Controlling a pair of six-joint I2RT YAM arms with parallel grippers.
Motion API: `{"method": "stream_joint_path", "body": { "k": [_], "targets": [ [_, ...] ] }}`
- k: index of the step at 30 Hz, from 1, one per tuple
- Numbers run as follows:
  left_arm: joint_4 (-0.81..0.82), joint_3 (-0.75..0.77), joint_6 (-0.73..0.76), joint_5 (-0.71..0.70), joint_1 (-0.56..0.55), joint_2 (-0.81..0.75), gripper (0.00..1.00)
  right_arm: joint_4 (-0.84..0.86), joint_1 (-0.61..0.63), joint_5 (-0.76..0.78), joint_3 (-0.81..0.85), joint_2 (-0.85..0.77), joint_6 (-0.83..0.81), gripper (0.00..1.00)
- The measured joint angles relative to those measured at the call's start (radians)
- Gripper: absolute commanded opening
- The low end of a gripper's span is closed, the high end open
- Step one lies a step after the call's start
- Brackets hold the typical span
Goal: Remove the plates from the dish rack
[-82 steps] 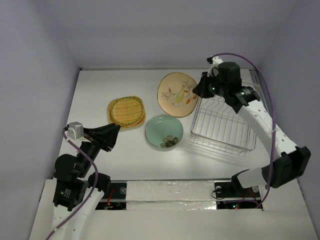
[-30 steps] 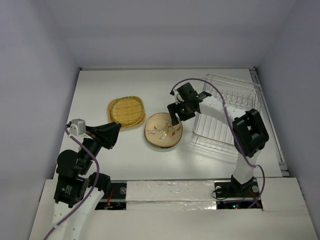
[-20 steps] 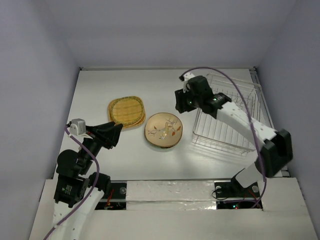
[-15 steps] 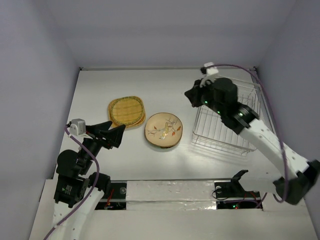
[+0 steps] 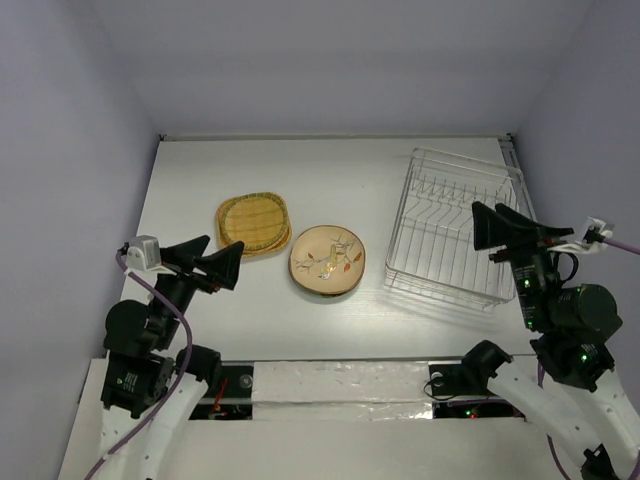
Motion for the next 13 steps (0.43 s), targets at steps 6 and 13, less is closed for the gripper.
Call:
{"method": "stream_joint_path", "body": {
  "k": [6,13],
  "targets": [
    [-0.005,0.093,0.019,-0.051,0.0,0.028,0.96,0.0,0.0,0.052,-0.086,-0.071,0.027,0.73],
    [-0.007,0.131,0.041,-0.101,0.0,0.028,0.97,-0.003,0.0,0.05,-0.106,-0.061,0.026,0.72]
  ]
}}
